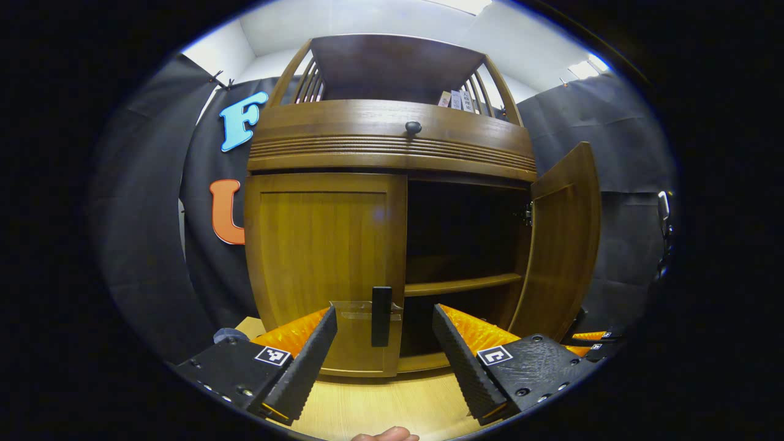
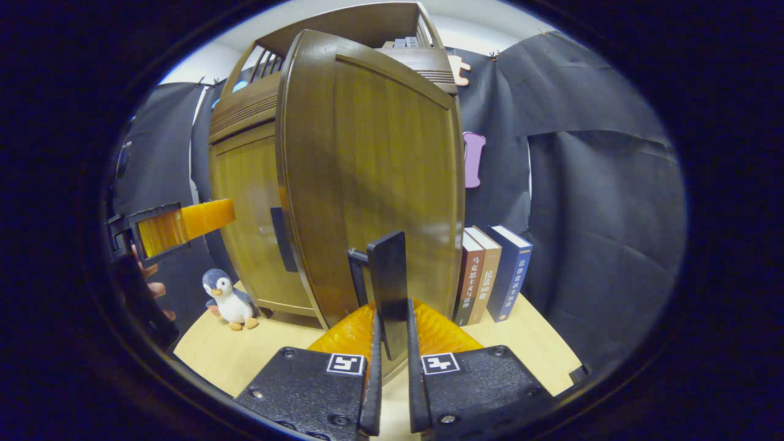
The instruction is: Open the right door of the double-door shoe cabinet with the right hand, and open the left door with the left hand.
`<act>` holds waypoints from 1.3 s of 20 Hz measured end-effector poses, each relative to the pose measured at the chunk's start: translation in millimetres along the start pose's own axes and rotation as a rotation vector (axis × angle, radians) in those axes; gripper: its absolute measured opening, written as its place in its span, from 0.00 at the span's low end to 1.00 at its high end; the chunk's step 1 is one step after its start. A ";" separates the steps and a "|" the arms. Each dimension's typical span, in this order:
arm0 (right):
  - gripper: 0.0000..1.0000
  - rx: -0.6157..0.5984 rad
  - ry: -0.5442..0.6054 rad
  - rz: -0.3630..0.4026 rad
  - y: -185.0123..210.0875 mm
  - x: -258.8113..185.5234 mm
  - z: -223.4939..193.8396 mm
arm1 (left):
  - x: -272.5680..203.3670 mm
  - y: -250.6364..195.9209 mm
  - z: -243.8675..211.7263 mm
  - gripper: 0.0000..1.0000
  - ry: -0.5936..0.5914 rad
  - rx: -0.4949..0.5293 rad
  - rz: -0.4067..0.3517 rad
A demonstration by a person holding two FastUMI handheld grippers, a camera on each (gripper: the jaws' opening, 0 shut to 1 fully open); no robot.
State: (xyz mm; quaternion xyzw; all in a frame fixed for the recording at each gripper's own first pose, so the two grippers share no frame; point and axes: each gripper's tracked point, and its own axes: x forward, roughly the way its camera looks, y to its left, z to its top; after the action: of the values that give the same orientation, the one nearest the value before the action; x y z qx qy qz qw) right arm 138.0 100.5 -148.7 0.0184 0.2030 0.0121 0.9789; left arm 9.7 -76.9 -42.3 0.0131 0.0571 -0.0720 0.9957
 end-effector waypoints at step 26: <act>0.05 0.102 0.027 -0.183 -47.2 -11.9 11.4 | 80.2 -2.4 -31.9 0.95 0.101 -0.041 -0.015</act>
State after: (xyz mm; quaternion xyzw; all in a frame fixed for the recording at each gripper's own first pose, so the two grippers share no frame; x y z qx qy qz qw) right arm 132.4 52.6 -135.5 0.0495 0.2173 -0.0873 0.9709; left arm 84.6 -89.5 -83.3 -0.0042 0.1089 -0.0777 0.9910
